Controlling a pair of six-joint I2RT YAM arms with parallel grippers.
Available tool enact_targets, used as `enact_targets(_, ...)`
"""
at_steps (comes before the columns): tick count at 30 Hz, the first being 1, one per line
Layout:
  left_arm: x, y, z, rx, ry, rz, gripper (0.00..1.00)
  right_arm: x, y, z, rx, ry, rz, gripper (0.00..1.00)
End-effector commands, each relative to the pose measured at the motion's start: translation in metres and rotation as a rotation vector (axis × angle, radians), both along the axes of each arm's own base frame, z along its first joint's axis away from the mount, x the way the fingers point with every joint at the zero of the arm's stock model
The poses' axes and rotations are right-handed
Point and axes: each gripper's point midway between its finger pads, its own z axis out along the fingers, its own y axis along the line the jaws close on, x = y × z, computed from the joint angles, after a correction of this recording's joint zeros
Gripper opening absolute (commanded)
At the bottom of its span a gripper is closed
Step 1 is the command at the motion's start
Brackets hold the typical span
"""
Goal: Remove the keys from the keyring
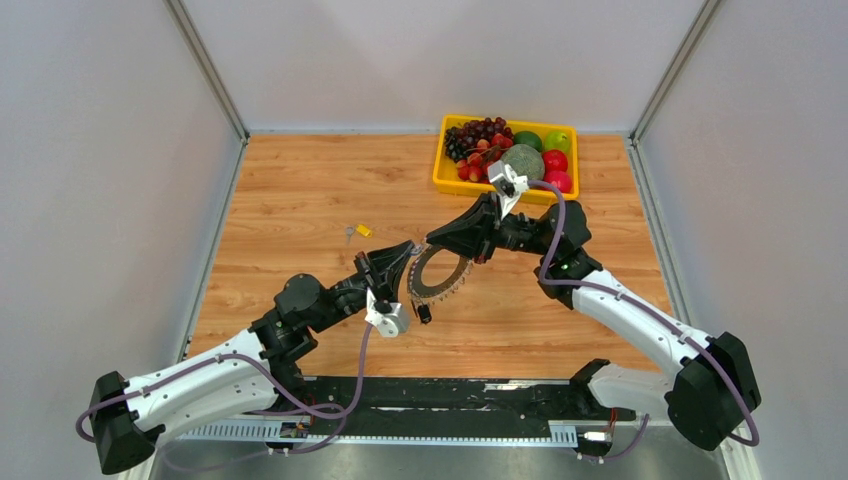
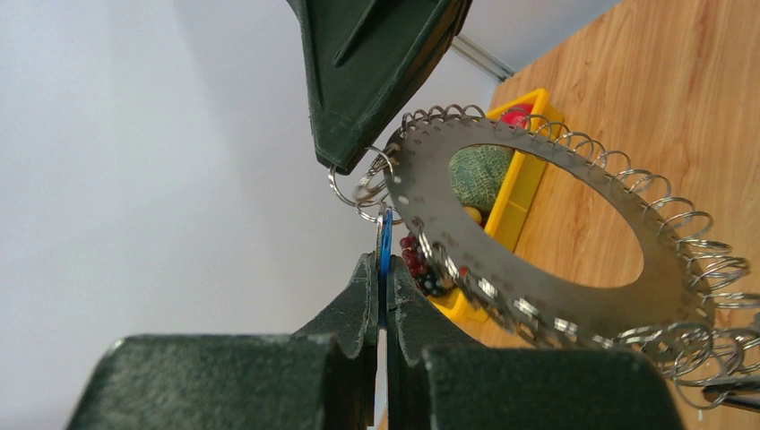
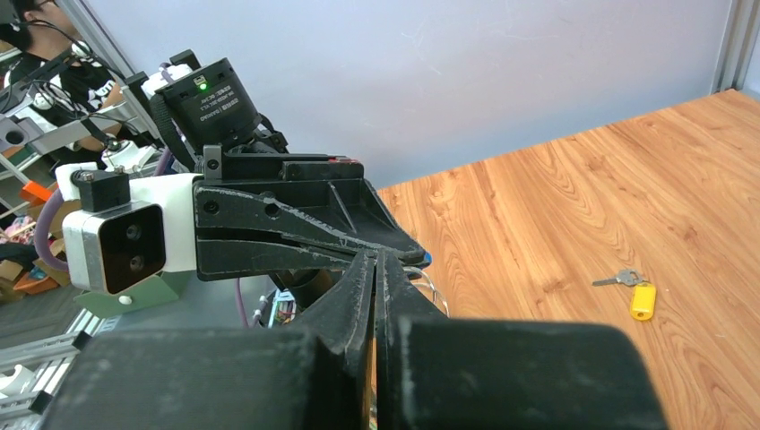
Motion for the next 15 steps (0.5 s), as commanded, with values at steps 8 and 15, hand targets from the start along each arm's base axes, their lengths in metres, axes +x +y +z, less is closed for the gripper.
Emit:
enact_targets(8,-0.001,0.018,0.044,-0.152,-0.046,0.044,0.0,0.011,-0.003,0.014,-0.014,-0.084,-0.092,0.0)
enact_targets(15,0.004,0.03,0.053,-0.211,-0.058,0.1,0.0,0.016,0.001,0.003,-0.059,-0.078,-0.083,0.0)
